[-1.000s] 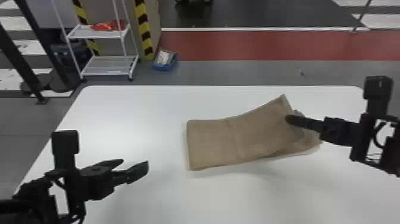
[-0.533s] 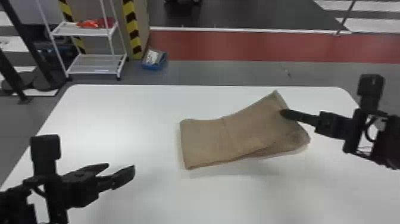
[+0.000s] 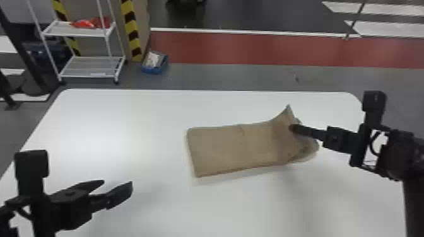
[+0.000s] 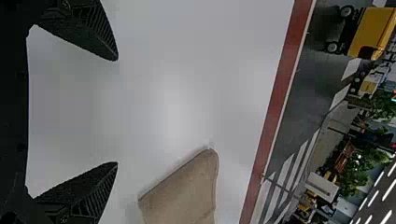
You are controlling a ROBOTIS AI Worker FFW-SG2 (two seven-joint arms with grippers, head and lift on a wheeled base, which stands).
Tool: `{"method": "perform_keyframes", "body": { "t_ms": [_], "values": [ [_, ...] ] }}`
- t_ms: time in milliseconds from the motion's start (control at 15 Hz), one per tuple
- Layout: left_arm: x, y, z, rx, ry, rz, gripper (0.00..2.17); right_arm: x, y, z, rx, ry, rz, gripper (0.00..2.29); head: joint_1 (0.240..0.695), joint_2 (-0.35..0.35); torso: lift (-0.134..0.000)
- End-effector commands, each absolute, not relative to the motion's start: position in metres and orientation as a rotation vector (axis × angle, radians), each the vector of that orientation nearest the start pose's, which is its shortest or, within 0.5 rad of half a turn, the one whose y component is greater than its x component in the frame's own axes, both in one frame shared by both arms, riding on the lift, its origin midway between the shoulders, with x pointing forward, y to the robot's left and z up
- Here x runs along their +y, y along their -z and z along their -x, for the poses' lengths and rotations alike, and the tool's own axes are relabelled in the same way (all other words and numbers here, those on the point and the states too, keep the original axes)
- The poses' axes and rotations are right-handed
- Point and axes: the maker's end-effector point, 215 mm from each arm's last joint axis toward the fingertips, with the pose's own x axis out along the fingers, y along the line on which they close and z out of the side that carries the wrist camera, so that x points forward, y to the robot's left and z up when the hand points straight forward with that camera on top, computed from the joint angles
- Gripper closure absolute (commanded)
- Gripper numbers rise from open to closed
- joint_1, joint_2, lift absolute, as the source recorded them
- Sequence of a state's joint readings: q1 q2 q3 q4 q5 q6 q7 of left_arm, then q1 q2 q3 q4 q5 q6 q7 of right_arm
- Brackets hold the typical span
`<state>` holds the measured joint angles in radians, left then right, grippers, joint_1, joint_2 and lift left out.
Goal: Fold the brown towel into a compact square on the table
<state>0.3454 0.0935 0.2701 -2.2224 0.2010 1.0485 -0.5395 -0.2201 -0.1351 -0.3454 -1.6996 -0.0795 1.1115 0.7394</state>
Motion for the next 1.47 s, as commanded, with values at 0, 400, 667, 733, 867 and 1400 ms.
{"method": "perform_keyframes", "body": {
  "t_ms": [0, 400, 667, 733, 867, 1400],
  "values": [
    [0.236, 0.428, -0.404, 0.675, 0.369, 0.260, 0.08, -0.296, 0.374, -0.566, 0.605, -0.387, -0.394, 1.00, 0.695, -0.060, -0.123],
    [0.237, 0.429, -0.403, 0.677, 0.365, 0.258, 0.08, -0.280, 0.337, -0.579, 0.538, -0.479, -0.405, 1.00, 0.695, -0.059, -0.123],
    [0.235, 0.431, -0.401, 0.682, 0.370, 0.260, 0.08, -0.298, 0.352, -0.578, 0.564, -0.461, -0.405, 1.00, 0.695, -0.050, -0.123],
    [0.233, 0.432, -0.400, 0.686, 0.374, 0.261, 0.08, -0.307, 0.357, -0.580, 0.566, -0.448, -0.395, 1.00, 0.695, -0.055, -0.123],
    [0.229, 0.434, -0.400, 0.691, 0.379, 0.257, 0.08, -0.323, 0.362, -0.592, 0.540, -0.425, -0.367, 1.00, 0.695, -0.072, -0.123],
    [0.230, 0.435, -0.401, 0.672, 0.378, 0.253, 0.08, -0.356, 0.399, -0.605, 0.588, -0.328, -0.282, 0.24, 0.695, -0.127, -0.123]
  ]
}}
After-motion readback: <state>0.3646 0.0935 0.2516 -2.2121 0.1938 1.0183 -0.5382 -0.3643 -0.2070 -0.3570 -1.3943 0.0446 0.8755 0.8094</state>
